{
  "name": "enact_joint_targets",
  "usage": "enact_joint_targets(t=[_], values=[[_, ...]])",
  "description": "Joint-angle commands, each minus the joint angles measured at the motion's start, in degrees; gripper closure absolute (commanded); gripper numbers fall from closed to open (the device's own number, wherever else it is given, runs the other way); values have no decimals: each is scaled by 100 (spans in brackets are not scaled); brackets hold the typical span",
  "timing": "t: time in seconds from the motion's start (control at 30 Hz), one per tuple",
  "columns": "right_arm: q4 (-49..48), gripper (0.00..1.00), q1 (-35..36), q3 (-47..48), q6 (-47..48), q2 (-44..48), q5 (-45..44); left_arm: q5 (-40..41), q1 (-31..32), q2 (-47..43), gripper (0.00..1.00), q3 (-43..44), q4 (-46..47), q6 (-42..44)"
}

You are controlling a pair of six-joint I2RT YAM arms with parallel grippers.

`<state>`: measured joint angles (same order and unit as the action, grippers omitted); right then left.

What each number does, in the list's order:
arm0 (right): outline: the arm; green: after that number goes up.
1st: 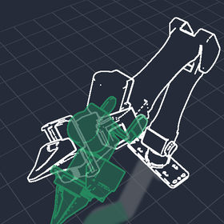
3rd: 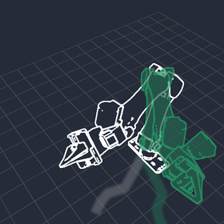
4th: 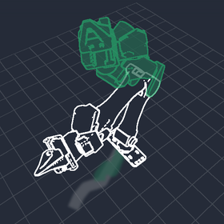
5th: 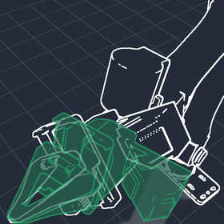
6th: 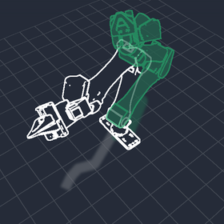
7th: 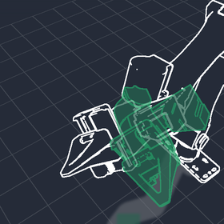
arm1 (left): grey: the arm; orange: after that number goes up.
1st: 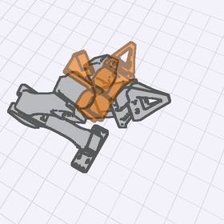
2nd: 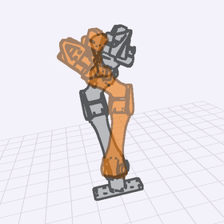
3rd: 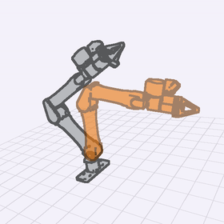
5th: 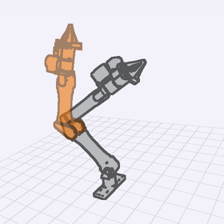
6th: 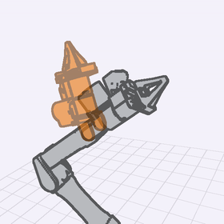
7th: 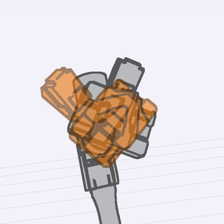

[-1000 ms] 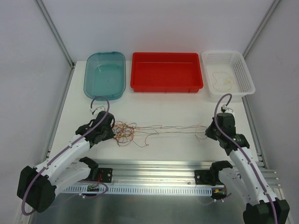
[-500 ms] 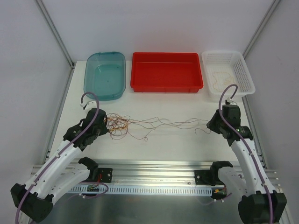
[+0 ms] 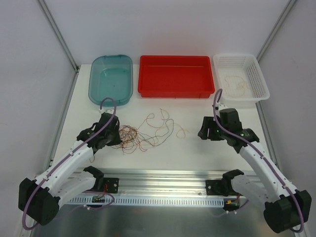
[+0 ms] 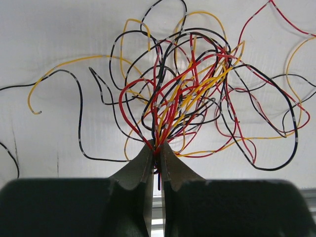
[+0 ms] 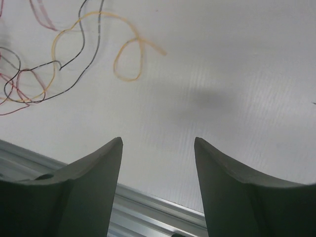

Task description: Untangle the cables

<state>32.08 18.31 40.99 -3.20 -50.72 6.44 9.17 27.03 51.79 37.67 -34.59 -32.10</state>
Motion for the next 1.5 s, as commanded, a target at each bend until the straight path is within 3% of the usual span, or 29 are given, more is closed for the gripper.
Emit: enact_joint_targets(t=[0.0, 0.23, 0.43, 0.63, 0.83, 0.87, 0.93, 0.97, 1.07, 1.3, 1.47], values=[[-491, 36, 559, 418, 294, -367, 252, -231, 31, -37, 97, -93, 163, 46], [-1482, 36, 1508, 1007, -12, -1633, -19, -398, 31, 33, 96, -216, 251, -77], [-2581, 36, 1816, 1569, -497, -2887, -266, -495, 40, 94, 96, -304, 391, -130], [-2970, 37, 1966, 2377, -664, -4364, -248, -565, 48, 173, 96, -348, 558, -139], [-3093, 45, 1966, 2764, -884, -5167, -152, -495, 40, 314, 96, -348, 629, -95], [-3093, 52, 1966, 2774, -893, -5220, -134, -486, 48, 332, 96, -339, 637, -95], [-3085, 64, 1966, 2678, -910, -5107, -160, -460, 40, 367, 96, -339, 646, -112], [-3015, 79, 1966, 2642, -875, -4836, -186, -442, 48, 367, 95, -339, 646, -113], [-2453, 99, 1958, 2659, -577, -4229, -537, -364, 48, 384, 94, -348, 646, -165], [-338, 99, 1134, 3465, 82, -1884, -1030, -161, 48, 481, 94, -445, 646, -235], [562, 99, 289, 4556, 433, -1011, -916, -126, 48, 499, 94, -445, 646, -332]])
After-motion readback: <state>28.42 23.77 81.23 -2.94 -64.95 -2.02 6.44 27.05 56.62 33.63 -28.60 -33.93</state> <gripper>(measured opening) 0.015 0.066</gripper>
